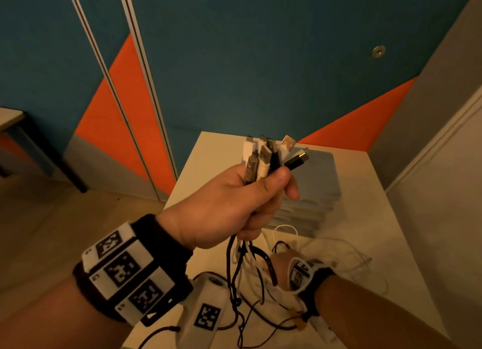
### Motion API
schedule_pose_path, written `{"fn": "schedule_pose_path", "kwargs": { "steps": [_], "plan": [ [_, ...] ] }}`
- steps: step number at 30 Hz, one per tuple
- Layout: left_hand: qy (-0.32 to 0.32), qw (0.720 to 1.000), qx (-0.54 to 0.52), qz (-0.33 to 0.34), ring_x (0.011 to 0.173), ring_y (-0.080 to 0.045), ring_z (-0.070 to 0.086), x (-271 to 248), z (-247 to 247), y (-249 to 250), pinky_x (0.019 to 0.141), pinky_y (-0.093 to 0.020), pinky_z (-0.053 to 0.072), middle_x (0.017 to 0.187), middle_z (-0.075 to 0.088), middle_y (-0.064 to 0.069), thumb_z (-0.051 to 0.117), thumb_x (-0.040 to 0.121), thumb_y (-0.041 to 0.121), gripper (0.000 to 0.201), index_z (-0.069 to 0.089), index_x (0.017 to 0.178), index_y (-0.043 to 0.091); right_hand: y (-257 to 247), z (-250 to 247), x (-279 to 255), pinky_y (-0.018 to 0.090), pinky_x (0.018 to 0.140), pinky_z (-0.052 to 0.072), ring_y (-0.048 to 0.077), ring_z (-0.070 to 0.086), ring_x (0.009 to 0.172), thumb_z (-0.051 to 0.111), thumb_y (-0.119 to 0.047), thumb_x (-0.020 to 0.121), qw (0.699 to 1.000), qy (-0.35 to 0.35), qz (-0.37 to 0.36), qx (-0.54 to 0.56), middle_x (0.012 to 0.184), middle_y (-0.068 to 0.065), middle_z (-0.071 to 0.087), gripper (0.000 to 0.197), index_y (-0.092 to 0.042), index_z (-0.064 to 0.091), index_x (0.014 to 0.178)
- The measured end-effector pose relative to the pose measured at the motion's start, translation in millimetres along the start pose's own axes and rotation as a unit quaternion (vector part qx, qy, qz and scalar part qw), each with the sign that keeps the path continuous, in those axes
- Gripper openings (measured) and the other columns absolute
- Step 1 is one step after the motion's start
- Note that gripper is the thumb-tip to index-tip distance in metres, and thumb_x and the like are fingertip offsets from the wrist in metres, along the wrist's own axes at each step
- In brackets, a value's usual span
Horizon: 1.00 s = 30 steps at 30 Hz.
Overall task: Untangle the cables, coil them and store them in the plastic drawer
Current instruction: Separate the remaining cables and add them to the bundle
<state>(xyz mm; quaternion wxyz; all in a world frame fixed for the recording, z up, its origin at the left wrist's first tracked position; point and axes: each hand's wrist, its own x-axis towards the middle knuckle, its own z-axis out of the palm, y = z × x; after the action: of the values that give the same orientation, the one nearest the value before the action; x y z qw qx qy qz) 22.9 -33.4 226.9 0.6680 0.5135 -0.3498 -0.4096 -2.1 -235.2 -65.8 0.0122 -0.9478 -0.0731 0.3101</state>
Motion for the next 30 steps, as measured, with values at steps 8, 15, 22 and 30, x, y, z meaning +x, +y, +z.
{"fn": "schedule_pose_path", "kwargs": {
  "steps": [8, 15, 22, 30],
  "plan": [
    [-0.015, 0.997, -0.068, 0.019, 0.046, -0.007, 0.017, 12.0, 5.0, 11.6, 0.042, -0.017, 0.019, 0.060, 0.028, 0.008, 0.050, 0.084, 0.051, 0.029, 0.065, 0.079, 0.027, 40.3, -68.8, -49.6, 0.030, 0.078, 0.048, 0.019, 0.060, 0.093, 0.062, -0.025, 0.088, 0.926, 0.242, 0.082, 0.278, 0.102, 0.000, 0.066, 0.019, -0.018, 0.061, 0.106],
    [-0.005, 0.999, -0.046, 0.023, 0.045, -0.007, 0.017, 18.5, 9.0, 17.6, 0.042, -0.018, 0.019, 0.059, 0.029, 0.008, 0.047, 0.087, 0.052, 0.032, 0.066, 0.077, 0.028, 62.7, -19.3, -98.3, 0.033, 0.073, 0.044, 0.022, 0.058, 0.083, 0.052, -0.023, 0.093, 0.890, 0.255, 0.176, 0.335, 0.088, 0.005, 0.063, 0.008, -0.017, 0.056, 0.089],
    [0.014, 1.000, -0.015, 0.012, 0.047, -0.012, 0.014, 22.8, 14.8, 11.8, 0.042, -0.021, 0.018, 0.062, 0.022, 0.003, 0.040, 0.092, 0.044, 0.034, 0.065, 0.076, 0.027, 36.1, 44.9, -120.2, 0.031, 0.081, 0.044, 0.020, 0.058, 0.097, 0.043, -0.038, 0.090, 0.971, 0.033, 0.146, 0.187, 0.103, -0.001, 0.062, 0.019, -0.028, 0.057, 0.097],
    [0.032, 0.999, 0.030, 0.018, 0.047, -0.011, 0.017, 27.2, 16.7, 9.6, 0.042, -0.022, 0.020, 0.061, 0.025, 0.004, 0.042, 0.092, 0.043, 0.033, 0.066, 0.077, 0.027, 13.7, 34.1, -145.0, 0.021, 0.068, 0.033, 0.008, 0.044, 0.076, 0.032, -0.053, 0.078, 0.949, 0.240, 0.021, 0.204, 0.071, -0.016, 0.042, 0.034, -0.027, 0.053, 0.081]
  ]
}}
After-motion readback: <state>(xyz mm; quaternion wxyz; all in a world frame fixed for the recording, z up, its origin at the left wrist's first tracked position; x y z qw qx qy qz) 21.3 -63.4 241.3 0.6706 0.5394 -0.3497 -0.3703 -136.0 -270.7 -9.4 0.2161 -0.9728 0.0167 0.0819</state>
